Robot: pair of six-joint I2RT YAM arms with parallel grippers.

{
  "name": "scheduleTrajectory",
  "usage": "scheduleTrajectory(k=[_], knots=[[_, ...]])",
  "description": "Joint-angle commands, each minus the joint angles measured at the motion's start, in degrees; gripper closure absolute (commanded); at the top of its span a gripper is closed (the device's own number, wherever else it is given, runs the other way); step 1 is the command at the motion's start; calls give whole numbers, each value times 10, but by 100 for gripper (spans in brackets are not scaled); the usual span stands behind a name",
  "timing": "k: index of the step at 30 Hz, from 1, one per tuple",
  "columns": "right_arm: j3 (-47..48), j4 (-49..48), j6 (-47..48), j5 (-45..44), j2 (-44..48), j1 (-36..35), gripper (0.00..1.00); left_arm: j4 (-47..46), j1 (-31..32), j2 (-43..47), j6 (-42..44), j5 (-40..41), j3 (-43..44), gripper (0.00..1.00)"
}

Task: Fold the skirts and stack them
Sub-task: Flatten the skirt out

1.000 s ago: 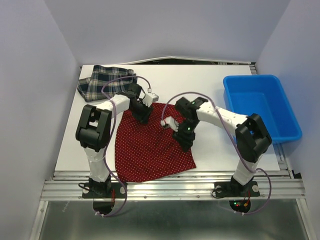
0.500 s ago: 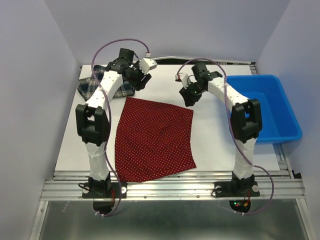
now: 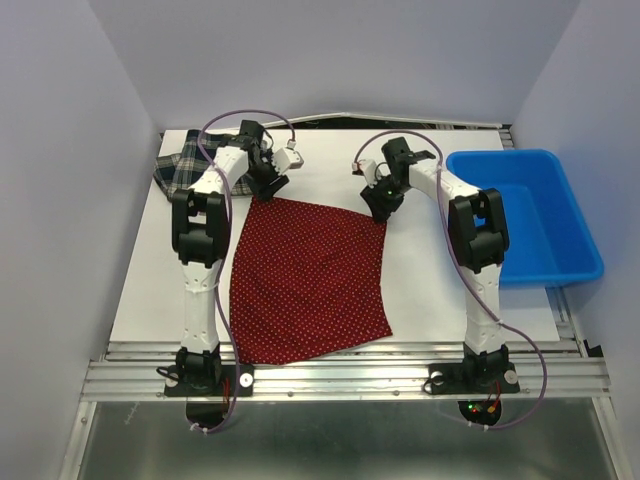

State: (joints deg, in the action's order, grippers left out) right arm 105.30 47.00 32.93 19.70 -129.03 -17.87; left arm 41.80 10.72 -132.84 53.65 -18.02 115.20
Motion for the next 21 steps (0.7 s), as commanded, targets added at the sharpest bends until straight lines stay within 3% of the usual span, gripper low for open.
scheduleTrajectory(k=[1,6,11,19,21], knots=[[12,23,31,27,-8,0,52,19,-3,21,59,18,-1,37],[6,37,42,38,5,0,52,30,-2,6,84,18,-4,40],[21,88,73,50,3,0,52,50,-3,2,112,5,-17,53],[14,116,93,51,9,11,53,68,4,14,143,-15,-23,55],[16,117,94,54,9,17,58,71,4,10,144,-11,-18,60]])
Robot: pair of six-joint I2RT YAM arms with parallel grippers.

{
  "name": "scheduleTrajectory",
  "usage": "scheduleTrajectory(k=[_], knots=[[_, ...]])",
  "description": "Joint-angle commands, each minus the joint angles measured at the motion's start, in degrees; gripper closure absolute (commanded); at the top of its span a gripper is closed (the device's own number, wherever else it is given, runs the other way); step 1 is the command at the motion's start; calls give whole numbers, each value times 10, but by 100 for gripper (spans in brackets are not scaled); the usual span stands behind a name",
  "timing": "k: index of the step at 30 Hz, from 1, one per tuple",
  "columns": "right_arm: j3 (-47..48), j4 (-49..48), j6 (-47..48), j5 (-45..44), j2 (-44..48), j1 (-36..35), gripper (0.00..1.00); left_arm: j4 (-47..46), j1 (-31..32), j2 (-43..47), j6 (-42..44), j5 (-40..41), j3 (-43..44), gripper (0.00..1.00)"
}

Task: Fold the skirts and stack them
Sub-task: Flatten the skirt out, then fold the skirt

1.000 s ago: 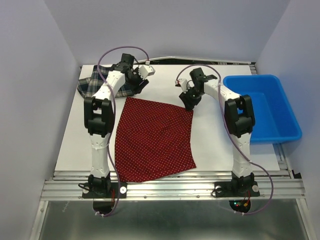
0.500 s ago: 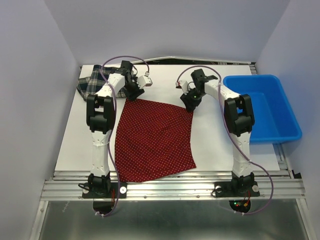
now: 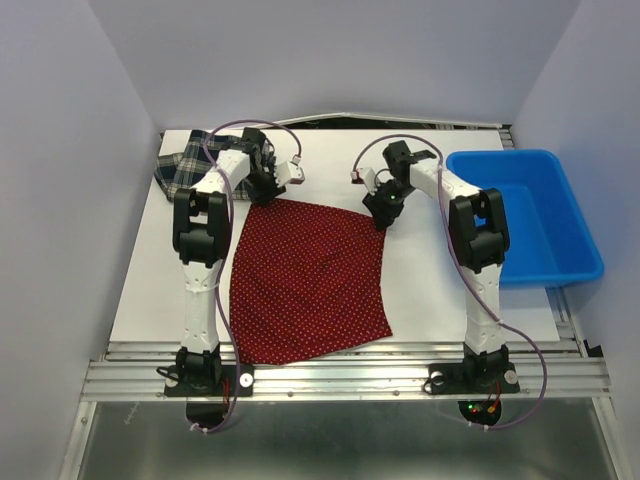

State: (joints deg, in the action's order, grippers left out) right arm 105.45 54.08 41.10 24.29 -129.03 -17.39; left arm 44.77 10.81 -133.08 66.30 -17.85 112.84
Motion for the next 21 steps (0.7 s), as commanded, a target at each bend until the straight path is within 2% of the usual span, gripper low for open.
scheduleTrajectory(k=[1,2,5,6,7,9,12,14,21], knots=[[14,45,13,8,9,12,61,40,4,10,17,-10,8,61],[14,42,13,8,6,12,69,40,5,8,16,-10,14,63],[20,38,9,5,2,12,83,31,6,12,12,-17,26,65],[24,35,8,2,1,12,93,30,6,18,11,-23,28,65],[25,33,7,2,2,12,99,30,7,22,14,-32,30,67],[25,25,6,1,5,17,99,31,11,28,17,-39,38,67],[16,8,8,-14,18,23,99,30,17,32,18,-43,46,51],[13,1,10,-22,23,28,99,25,19,32,16,-48,47,48],[3,-10,22,-48,30,33,99,9,29,7,12,-31,58,46]])
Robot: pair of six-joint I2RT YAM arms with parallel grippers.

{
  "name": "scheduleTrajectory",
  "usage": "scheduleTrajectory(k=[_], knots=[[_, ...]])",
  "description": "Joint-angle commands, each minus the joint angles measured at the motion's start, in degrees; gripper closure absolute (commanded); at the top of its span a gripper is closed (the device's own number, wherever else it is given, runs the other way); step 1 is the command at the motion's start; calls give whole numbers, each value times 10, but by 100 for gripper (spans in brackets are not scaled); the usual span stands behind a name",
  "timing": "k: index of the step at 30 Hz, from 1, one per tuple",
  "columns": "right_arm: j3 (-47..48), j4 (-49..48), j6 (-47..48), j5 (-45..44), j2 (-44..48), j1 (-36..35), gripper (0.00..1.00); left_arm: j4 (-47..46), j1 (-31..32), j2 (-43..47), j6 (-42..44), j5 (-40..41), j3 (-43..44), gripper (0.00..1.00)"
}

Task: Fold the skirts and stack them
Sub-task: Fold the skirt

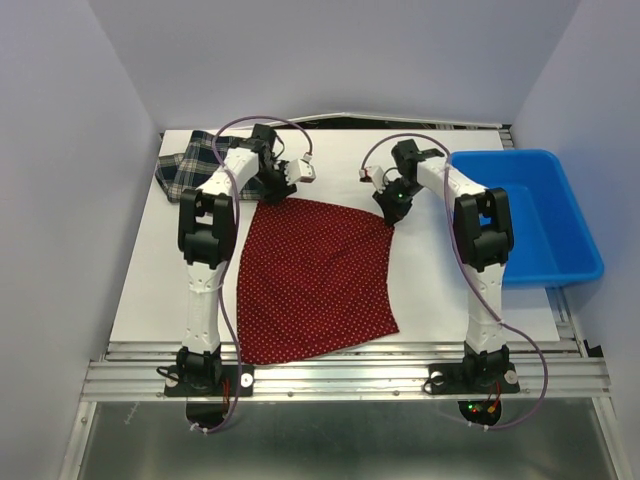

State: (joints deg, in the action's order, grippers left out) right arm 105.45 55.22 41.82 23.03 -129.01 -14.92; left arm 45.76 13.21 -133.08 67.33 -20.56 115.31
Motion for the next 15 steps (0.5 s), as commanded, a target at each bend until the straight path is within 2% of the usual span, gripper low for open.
scheduleTrajectory(k=[1,4,11,15], knots=[[1,-23,18,-38,30,9,99,-1,6,3,2,0,37,47],[-2,-28,21,-47,31,9,99,1,7,-15,3,9,53,51],[9,-41,21,-59,38,19,99,10,7,-32,11,24,69,73],[18,-42,18,-64,38,19,99,28,10,-47,13,20,99,81]])
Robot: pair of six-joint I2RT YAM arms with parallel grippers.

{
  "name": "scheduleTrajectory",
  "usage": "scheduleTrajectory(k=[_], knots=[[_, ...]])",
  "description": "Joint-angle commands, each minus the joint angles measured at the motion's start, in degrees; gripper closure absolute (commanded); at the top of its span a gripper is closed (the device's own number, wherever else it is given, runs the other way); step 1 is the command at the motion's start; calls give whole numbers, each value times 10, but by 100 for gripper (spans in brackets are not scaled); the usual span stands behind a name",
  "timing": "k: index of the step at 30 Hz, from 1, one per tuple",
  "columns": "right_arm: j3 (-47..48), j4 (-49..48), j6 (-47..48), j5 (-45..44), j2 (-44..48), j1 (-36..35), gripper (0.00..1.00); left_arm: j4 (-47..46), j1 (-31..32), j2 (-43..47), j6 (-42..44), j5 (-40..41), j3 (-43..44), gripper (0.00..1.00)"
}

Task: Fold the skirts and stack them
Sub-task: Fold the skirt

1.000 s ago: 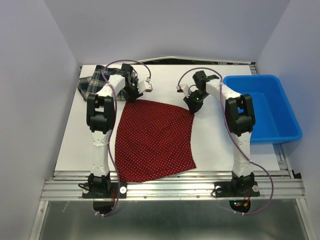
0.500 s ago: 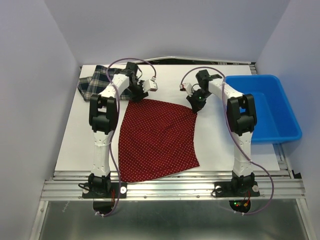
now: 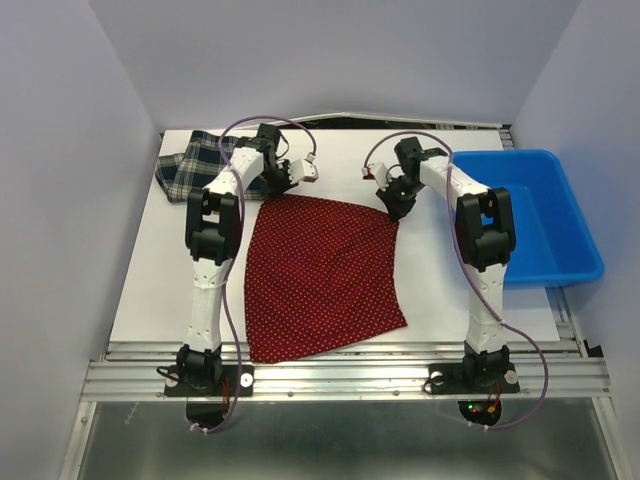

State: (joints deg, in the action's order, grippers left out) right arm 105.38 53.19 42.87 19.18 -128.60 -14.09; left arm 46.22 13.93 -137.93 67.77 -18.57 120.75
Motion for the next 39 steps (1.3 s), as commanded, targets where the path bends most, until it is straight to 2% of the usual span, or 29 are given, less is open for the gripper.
scheduleTrajectory(k=[1,8,14,20,26,29,32,39], knots=[[18,-21,8,-26,34,11,99,27,4,0,10,0,50,83],[2,-25,11,-33,48,16,99,19,8,14,3,-17,64,100],[22,-69,-16,-58,55,35,99,-71,8,46,-48,22,70,100],[121,-85,-38,-74,45,63,99,-146,8,64,-76,99,90,100],[120,-85,-25,-59,81,64,99,-114,10,104,-91,113,95,100],[66,-89,-13,-31,130,64,99,-98,13,163,-105,105,52,100],[-16,-101,13,-13,186,64,99,-90,24,238,-123,96,-29,100],[-203,-137,81,-10,289,64,99,-76,93,401,-201,89,-276,100]])
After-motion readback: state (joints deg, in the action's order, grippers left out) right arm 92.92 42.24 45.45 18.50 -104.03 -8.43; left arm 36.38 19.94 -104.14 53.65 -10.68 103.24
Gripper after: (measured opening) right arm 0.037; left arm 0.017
